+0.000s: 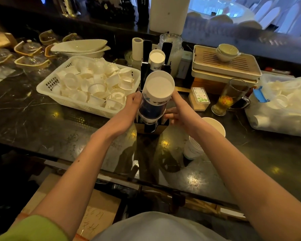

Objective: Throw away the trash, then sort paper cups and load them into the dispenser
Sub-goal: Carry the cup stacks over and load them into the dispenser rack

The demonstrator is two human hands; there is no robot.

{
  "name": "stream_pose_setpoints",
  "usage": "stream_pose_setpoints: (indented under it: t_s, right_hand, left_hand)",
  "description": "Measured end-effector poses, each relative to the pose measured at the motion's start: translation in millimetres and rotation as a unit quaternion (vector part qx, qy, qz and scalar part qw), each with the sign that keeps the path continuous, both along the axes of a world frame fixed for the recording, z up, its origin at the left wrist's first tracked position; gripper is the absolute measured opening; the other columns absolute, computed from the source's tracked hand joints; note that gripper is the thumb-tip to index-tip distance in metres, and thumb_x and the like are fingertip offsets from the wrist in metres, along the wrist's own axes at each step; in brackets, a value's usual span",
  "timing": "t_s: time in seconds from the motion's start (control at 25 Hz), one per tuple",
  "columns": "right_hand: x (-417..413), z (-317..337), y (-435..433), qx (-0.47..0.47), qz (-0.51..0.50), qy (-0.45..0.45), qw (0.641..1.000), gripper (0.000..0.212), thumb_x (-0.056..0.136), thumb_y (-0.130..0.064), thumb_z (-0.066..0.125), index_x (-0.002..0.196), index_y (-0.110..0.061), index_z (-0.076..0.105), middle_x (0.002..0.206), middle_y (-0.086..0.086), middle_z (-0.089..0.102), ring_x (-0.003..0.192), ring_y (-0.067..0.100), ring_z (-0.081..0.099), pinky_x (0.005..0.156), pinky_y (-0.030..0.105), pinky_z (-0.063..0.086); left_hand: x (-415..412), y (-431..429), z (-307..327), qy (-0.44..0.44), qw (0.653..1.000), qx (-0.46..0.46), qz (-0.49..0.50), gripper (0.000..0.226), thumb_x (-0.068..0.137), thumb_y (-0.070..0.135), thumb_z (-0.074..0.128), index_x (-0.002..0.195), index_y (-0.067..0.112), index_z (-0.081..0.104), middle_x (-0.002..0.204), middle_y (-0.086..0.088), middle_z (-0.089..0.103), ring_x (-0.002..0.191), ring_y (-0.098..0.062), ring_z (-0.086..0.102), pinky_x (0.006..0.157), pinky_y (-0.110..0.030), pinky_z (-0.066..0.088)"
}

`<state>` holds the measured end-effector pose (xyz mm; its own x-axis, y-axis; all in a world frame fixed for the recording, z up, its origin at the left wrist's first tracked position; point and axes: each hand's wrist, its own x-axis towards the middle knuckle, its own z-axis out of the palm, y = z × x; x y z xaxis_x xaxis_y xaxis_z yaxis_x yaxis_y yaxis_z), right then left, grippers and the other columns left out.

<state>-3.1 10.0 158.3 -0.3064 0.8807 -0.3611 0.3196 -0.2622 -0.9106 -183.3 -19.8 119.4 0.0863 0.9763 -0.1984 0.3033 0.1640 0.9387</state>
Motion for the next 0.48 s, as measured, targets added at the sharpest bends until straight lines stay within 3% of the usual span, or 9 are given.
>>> stream_pose_setpoints:
  t_s: [0.08,0.16,0.28,0.4,0.48]
  right_hand:
    - [-3.0,1.2,3.7,0.013,0.024,-0.05,0.998,0.064,0.097,-0.065,0.016,0.141,-0.026,0.041,0.134,0.009,0.055,0.088,0.013,0.055,0.082,0.027,0.042]
    - [-4.2,-1.5,7.3,-0.001,0.037,-0.08,0.996,0.071,0.095,-0.068,0.013,0.146,-0.025,0.039,0.144,0.011,0.05,0.107,0.021,0.054,0.098,0.038,0.036]
    - [-6.0,-15.3,9.3,-0.04,0.025,-0.075,0.996,0.072,0.095,-0.069,0.016,0.149,-0.026,0.036,0.152,0.01,0.042,0.137,0.029,0.04,0.113,0.046,0.023]
    - [-7.7,-36.6,14.4,-0.057,0.011,-0.043,0.997,0.072,0.094,-0.07,0.02,0.152,-0.028,0.029,0.159,0.006,0.031,0.147,0.027,0.027,0.117,0.048,0.014]
    - [-7.2,-51.3,21.6,-0.076,0.002,-0.034,0.996,0.073,0.093,-0.071,0.024,0.154,-0.031,0.022,0.163,0.002,0.022,0.15,0.026,0.019,0.119,0.051,0.011]
  left_hand:
    - [-5.3,5.6,-11.7,0.0,1.0,-0.013,0.002,0.087,0.076,0.087,0.011,0.152,0.045,0.011,0.16,0.01,0.028,0.146,-0.015,0.028,0.11,-0.036,0.019]
    - [-8.0,8.9,-17.2,-0.02,1.0,-0.021,-0.002,0.085,0.076,0.089,0.012,0.151,0.048,0.014,0.16,0.011,0.028,0.146,-0.015,0.028,0.111,-0.036,0.018]
    - [-7.8,11.4,-26.6,-0.051,0.998,-0.042,-0.003,0.066,0.092,0.072,0.014,0.152,0.043,0.016,0.161,0.011,0.023,0.148,-0.013,0.022,0.114,-0.034,0.016]
    - [-7.4,21.1,-38.4,-0.072,0.996,-0.06,-0.005,0.06,0.101,0.06,0.018,0.155,0.035,0.02,0.154,0.014,0.033,0.143,-0.011,0.028,0.119,-0.035,0.011]
    - [-10.3,29.1,-46.3,-0.094,0.994,-0.056,-0.009,0.059,0.099,0.064,0.023,0.152,0.038,0.029,0.153,0.01,0.04,0.141,-0.014,0.035,0.122,-0.044,0.016]
